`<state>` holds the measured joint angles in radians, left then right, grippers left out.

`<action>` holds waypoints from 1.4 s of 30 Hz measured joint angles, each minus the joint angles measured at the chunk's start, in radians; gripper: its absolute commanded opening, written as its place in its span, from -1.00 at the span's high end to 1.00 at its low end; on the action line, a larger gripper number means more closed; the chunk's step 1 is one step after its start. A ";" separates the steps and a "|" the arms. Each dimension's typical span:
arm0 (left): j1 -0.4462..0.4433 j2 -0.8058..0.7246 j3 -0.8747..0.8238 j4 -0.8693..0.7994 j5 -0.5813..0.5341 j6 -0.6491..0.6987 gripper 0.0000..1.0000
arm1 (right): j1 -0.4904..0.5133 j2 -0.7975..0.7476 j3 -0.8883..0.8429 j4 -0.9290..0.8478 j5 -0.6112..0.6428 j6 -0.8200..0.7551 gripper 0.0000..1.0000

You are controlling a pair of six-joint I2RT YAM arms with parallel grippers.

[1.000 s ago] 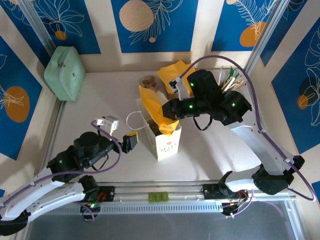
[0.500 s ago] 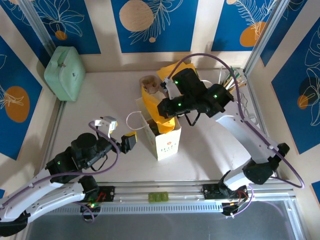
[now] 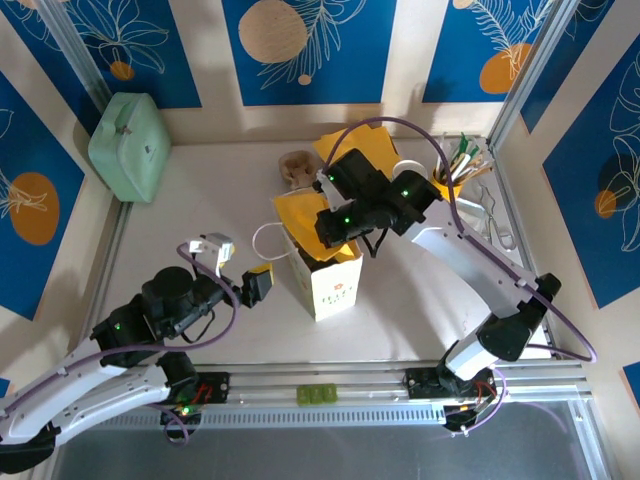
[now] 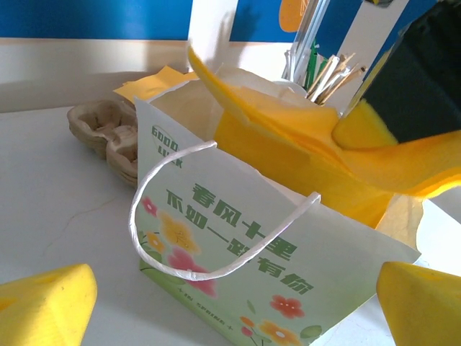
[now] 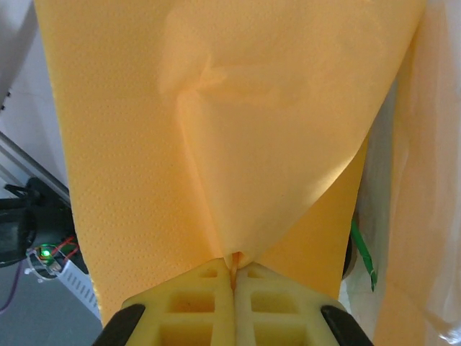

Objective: Pack the takeout coffee

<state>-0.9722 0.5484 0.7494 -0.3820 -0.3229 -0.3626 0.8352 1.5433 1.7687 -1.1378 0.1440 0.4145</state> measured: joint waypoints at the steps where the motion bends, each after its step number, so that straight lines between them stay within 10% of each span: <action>1: 0.000 -0.001 -0.001 0.000 0.000 0.000 -0.99 | 0.004 0.000 -0.009 0.000 0.007 0.000 1.00; 19: 0.000 -0.026 -0.008 -0.001 -0.005 0.000 -0.99 | 0.051 0.108 -0.056 -0.001 0.119 -0.015 0.99; 29: 0.000 -0.064 -0.010 -0.002 -0.039 0.002 -0.99 | 0.072 0.116 -0.017 -0.018 0.129 -0.025 0.34; 42: 0.000 -0.062 -0.010 -0.002 -0.053 0.004 -0.99 | 0.072 0.117 0.098 -0.031 0.130 -0.030 0.19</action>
<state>-0.9722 0.4862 0.7391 -0.3843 -0.3759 -0.3584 0.9070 1.6608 1.8664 -1.1683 0.2741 0.3847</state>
